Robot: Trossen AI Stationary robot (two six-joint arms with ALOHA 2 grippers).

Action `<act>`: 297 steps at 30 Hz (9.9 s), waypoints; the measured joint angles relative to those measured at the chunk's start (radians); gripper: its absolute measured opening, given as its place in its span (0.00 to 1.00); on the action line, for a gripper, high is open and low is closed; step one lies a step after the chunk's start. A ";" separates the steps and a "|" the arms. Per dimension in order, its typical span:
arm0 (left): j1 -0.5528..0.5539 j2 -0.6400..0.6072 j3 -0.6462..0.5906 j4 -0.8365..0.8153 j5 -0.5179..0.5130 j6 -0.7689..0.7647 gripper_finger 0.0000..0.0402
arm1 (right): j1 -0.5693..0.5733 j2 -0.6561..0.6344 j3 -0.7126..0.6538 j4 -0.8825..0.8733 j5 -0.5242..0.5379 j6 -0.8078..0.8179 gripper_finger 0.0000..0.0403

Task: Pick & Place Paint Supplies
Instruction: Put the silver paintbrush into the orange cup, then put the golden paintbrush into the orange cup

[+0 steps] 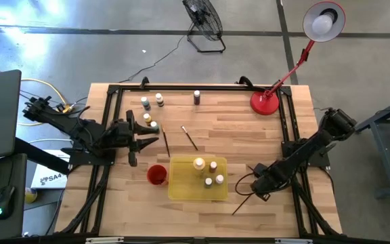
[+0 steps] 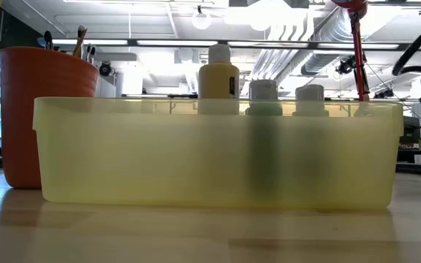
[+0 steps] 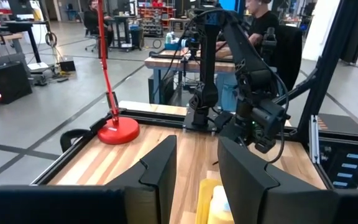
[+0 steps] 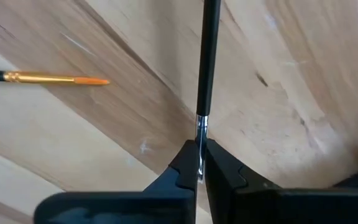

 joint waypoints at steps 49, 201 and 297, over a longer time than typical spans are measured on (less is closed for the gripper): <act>0.595 0.022 0.001 -0.111 0.768 -0.276 0.29 | -0.133 -0.026 0.227 -0.038 0.299 0.096 0.01; 0.595 0.021 0.000 -0.127 0.754 -0.074 0.29 | -0.077 -0.092 0.196 0.214 0.114 -0.165 0.01; 0.595 0.021 0.000 -0.128 0.728 -0.151 0.29 | 0.082 0.068 0.143 0.185 -0.023 -0.648 0.01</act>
